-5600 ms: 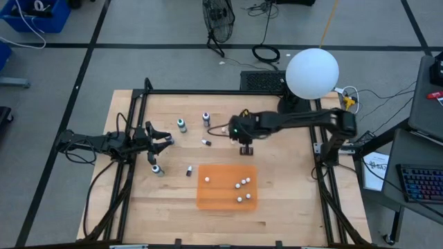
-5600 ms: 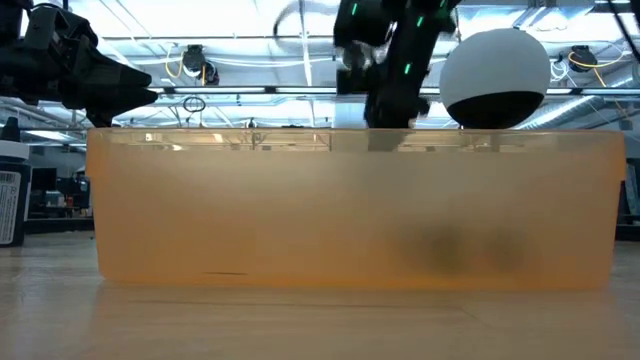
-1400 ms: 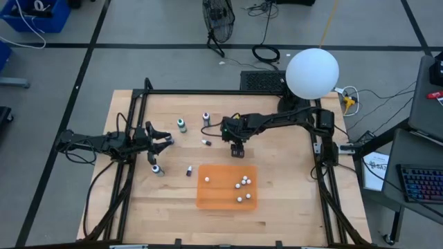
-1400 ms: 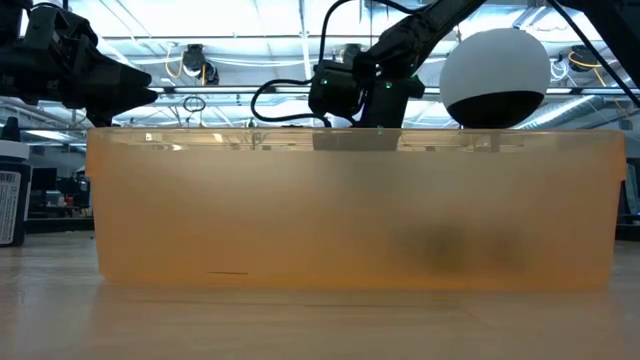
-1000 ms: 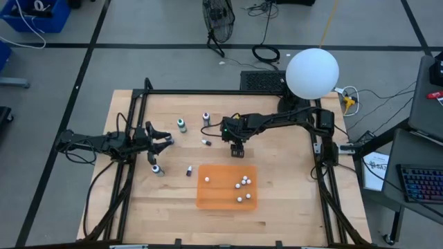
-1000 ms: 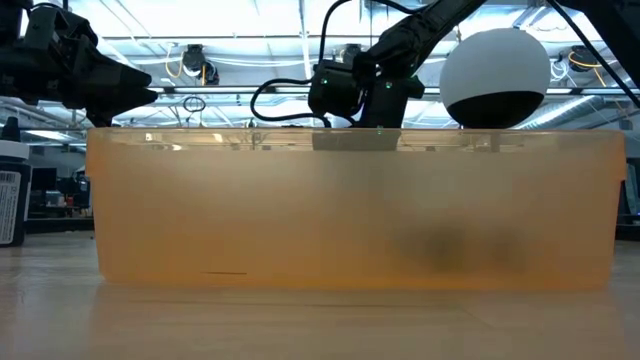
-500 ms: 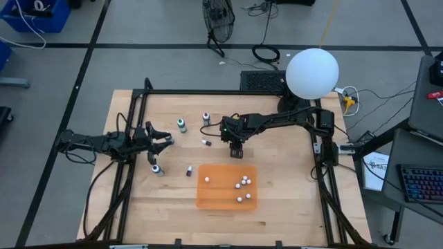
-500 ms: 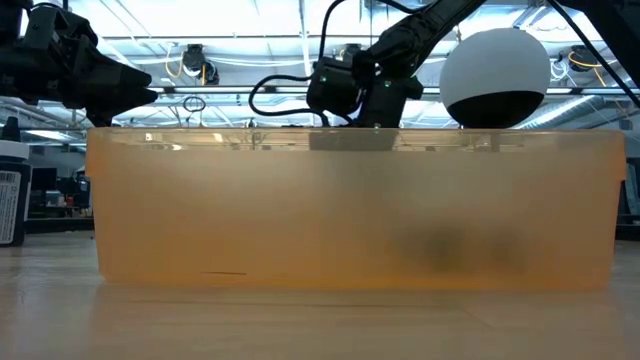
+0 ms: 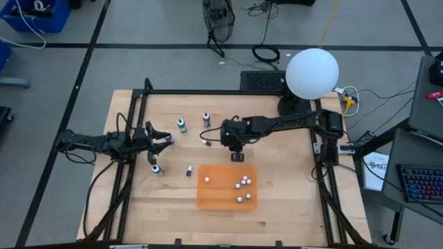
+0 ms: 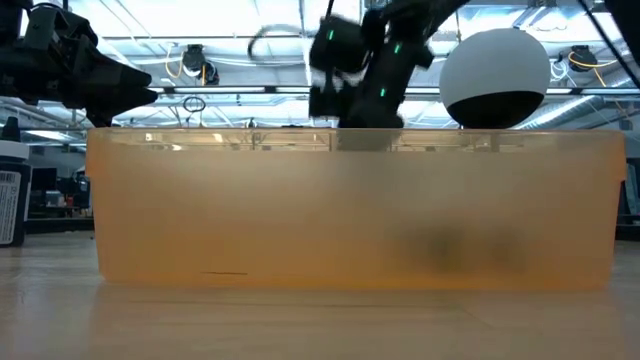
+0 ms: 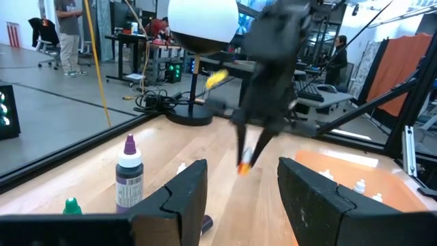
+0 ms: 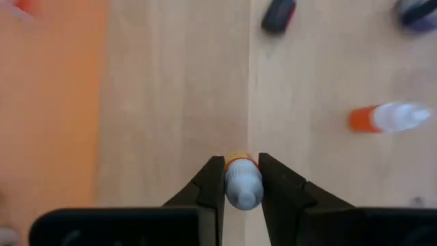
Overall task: Pick & Place food coloring
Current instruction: Put the small orange food coloring bottle into the orange bin
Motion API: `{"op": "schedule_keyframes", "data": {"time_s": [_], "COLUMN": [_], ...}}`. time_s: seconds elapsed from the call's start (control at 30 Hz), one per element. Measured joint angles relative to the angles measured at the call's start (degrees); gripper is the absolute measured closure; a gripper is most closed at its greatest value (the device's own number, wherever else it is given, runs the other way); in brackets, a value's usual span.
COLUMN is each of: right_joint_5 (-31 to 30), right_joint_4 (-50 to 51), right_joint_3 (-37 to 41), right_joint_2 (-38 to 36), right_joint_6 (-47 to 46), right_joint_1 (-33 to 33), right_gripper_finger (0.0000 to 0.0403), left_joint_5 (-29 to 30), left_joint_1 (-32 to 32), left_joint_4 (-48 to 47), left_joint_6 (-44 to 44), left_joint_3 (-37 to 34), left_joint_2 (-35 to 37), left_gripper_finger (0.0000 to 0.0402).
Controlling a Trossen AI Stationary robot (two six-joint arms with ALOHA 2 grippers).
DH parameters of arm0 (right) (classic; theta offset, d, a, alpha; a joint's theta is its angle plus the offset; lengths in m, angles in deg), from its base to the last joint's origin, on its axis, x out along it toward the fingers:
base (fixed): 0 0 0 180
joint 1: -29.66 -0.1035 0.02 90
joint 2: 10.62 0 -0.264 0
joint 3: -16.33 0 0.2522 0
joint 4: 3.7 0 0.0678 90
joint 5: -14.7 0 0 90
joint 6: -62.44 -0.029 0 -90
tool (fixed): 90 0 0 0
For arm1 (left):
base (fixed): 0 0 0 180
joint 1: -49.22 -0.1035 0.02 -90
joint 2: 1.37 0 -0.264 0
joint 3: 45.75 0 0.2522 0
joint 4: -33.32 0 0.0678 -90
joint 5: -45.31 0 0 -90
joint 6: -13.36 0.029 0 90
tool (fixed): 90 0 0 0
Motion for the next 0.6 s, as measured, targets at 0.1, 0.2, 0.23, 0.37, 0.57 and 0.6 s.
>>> {"op": "schedule_keyframes", "data": {"time_s": [0.1,0.2,0.23,0.37,0.57,0.6], "right_joint_5": [-1.7,-2.0,-2.0,-2.2,-6.4,-6.4], "right_joint_4": [0.7,1.2,1.6,1.7,1.3,1.3], "right_joint_3": [0.0,-0.1,-0.1,-0.1,0.0,0.0], "right_joint_2": [-4.9,-9.0,-9.9,-11.0,-6.0,-4.8], "right_joint_6": [-1.5,-3.9,-4.9,-7.8,-8.5,-8.5], "right_joint_1": [-3.2,-7.5,-9.2,-15.9,-21.9,-22.1], "right_gripper_finger": [0.0349,0.0349,0.0349,0.0349,0.0349,0.0349], "left_joint_5": [0.0,0.0,0.0,0.0,0.0,0.0], "left_joint_1": [0.0,0.0,0.0,0.0,0.0,0.0], "left_joint_4": [0.0,0.0,0.0,0.0,0.0,0.0], "left_joint_6": [0.0,0.0,0.0,0.0,0.0,0.0], "left_joint_3": [0.0,0.0,0.0,0.0,0.0,0.0], "left_joint_2": [0.0,0.0,0.0,0.0,0.0,0.0], "left_gripper_finger": [0.022,0.022,0.022,0.022,0.022,0.022]}}
